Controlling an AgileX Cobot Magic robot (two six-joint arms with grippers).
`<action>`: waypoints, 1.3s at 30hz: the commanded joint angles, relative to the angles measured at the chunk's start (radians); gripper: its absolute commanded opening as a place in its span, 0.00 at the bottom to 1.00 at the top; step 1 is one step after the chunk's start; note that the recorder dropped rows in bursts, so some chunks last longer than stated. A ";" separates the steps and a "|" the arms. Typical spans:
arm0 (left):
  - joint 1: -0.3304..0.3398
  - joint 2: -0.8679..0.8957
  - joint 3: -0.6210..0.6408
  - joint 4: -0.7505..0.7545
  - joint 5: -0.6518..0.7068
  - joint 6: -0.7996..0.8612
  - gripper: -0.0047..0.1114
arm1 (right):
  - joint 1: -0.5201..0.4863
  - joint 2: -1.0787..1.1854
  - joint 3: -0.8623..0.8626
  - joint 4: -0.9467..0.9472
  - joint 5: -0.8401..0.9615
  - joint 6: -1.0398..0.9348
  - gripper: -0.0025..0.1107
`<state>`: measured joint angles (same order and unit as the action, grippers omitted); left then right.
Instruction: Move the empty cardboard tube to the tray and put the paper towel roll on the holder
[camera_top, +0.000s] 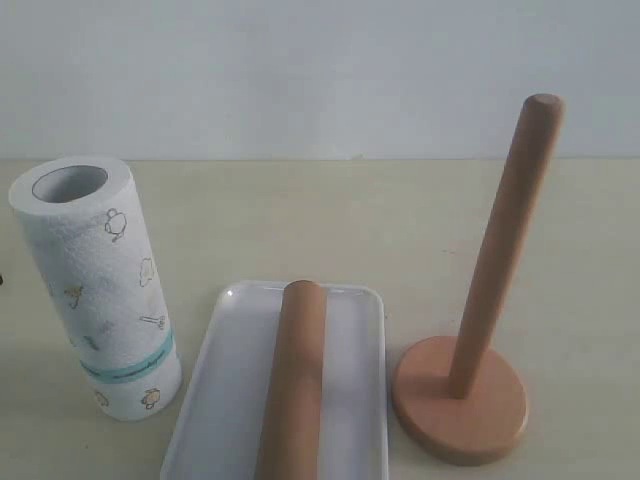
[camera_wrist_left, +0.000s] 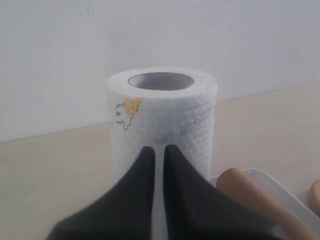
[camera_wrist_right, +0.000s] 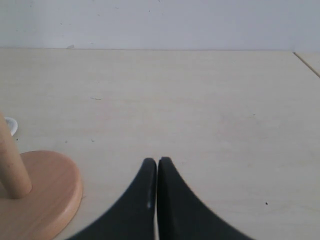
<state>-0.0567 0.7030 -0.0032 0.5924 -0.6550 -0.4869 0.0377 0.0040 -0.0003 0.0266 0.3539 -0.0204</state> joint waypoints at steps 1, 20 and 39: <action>0.003 0.002 0.003 0.032 0.005 -0.066 0.23 | -0.005 -0.004 0.000 -0.010 -0.009 -0.001 0.02; 0.003 0.002 0.003 0.025 -0.097 -0.104 0.99 | -0.005 -0.004 0.000 -0.010 -0.006 -0.001 0.02; 0.003 0.023 0.003 0.058 0.016 -0.097 0.99 | -0.005 -0.004 0.000 -0.010 -0.006 -0.001 0.02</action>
<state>-0.0567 0.7065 -0.0032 0.6607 -0.6400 -0.5831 0.0377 0.0040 -0.0003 0.0266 0.3539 -0.0180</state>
